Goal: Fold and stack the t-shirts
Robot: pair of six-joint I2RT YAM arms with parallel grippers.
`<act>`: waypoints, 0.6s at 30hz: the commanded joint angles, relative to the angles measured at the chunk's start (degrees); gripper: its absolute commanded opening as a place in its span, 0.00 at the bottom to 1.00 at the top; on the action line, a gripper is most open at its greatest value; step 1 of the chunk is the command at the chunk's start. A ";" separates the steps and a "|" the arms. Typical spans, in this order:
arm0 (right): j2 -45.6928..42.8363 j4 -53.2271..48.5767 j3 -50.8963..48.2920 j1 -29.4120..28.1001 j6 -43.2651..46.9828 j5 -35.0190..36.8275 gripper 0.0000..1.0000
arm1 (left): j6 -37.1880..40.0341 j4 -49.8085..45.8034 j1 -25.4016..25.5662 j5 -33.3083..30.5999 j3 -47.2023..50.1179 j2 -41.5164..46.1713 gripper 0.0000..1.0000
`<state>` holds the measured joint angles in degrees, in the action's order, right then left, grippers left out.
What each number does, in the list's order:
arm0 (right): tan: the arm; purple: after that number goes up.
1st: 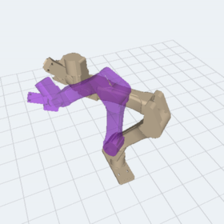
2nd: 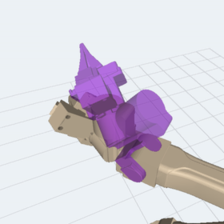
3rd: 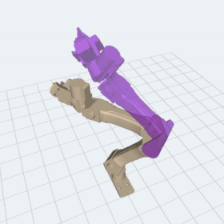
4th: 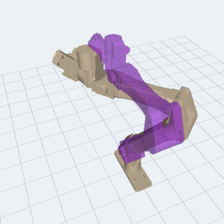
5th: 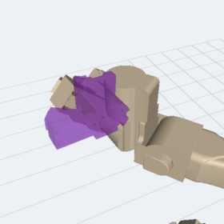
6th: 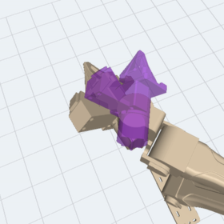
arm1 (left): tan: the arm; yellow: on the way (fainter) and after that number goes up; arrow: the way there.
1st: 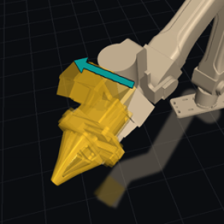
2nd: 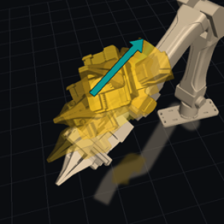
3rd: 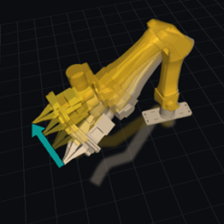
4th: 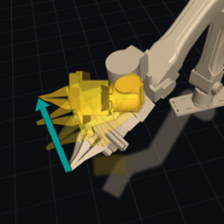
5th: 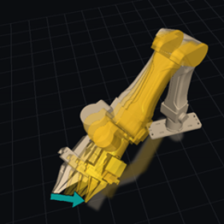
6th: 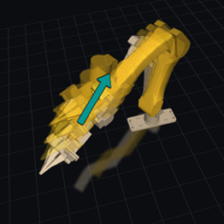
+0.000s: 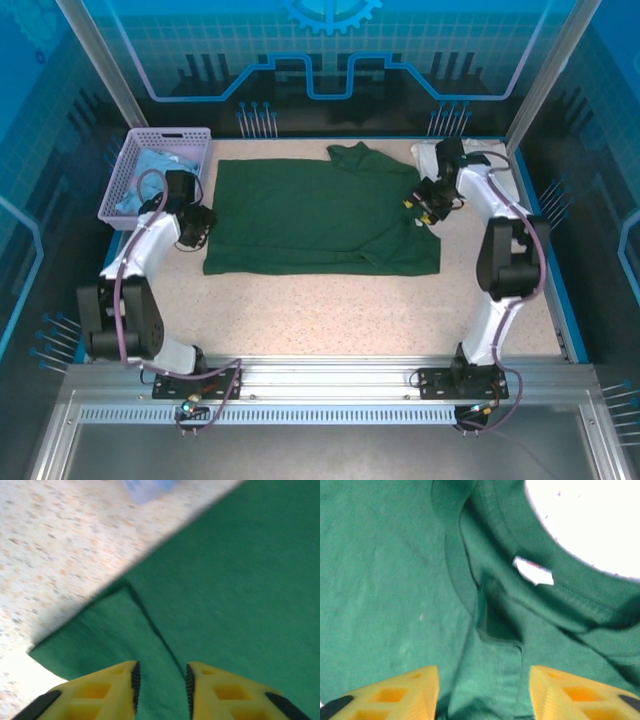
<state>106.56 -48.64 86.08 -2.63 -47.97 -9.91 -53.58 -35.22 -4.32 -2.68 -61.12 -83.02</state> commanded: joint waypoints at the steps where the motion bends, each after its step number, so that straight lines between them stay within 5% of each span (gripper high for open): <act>1: -11.12 6.79 -14.92 -1.15 2.96 -6.69 0.38 | 3.17 4.24 5.23 6.28 6.10 4.14 0.28; 3: -14.33 10.87 -22.79 -1.54 3.10 -9.18 0.27 | 2.99 8.94 8.01 10.33 9.07 3.53 0.27; 8: -15.45 13.45 -28.75 -3.96 4.42 -7.00 0.23 | 2.46 12.80 11.95 14.70 8.20 -5.04 0.23; 13: -12.02 15.34 -30.42 -3.18 3.67 -4.25 0.21 | 2.04 12.50 10.98 7.63 9.39 -9.74 0.32; 18: -9.63 16.56 -34.46 -1.93 0.72 -3.36 0.22 | 2.27 12.08 8.77 7.23 13.08 -10.00 0.34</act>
<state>96.33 -33.45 55.27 -5.65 -45.34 -14.37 -52.07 -22.83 5.72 6.22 -50.54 -93.08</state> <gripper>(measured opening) 0.210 0.337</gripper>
